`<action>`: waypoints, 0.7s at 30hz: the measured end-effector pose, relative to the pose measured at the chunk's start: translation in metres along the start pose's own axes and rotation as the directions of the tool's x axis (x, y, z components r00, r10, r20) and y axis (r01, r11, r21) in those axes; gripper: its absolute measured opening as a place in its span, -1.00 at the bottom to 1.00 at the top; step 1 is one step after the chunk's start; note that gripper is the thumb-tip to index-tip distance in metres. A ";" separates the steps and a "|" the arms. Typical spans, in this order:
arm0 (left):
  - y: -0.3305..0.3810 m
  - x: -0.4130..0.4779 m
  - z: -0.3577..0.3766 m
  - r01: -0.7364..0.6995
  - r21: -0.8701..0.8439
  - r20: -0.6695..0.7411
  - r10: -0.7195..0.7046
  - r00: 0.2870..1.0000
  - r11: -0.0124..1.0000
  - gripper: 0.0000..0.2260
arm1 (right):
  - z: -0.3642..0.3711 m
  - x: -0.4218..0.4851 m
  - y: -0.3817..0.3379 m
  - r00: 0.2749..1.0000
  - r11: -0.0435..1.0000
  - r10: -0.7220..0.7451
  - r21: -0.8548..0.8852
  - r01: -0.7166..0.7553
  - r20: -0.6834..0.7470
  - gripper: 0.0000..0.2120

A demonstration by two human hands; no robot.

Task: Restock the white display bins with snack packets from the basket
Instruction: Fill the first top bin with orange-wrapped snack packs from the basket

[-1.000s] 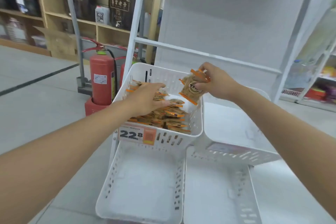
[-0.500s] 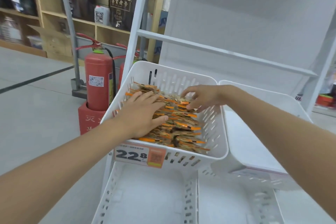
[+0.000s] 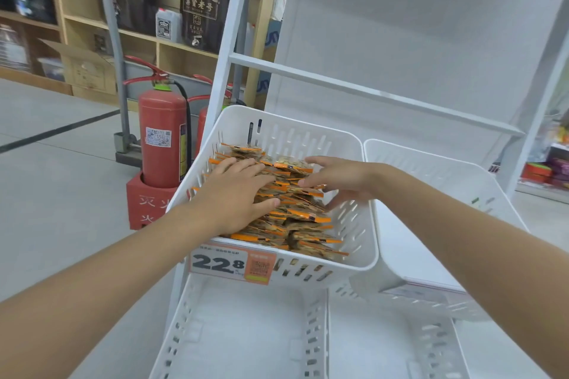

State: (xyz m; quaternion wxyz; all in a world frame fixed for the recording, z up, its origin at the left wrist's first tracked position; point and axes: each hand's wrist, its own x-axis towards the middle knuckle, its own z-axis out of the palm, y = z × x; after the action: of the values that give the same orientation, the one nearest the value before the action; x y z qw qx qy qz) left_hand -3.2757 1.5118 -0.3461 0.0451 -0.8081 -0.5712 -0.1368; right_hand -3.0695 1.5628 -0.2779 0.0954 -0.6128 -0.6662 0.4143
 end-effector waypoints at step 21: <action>-0.002 0.001 -0.002 -0.017 -0.061 -0.018 0.015 1.000 0.998 -0.48 | 0.031 -0.033 0.039 0.981 1.000 -0.007 -0.013 0.010 0.192 0.16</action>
State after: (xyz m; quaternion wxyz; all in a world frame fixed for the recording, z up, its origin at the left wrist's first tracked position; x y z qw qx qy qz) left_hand -3.2778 1.5134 -0.3440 0.0267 -0.8124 -0.5598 -0.1610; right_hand -3.0526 1.5163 -0.3109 0.0280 -0.5676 -0.6779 0.4663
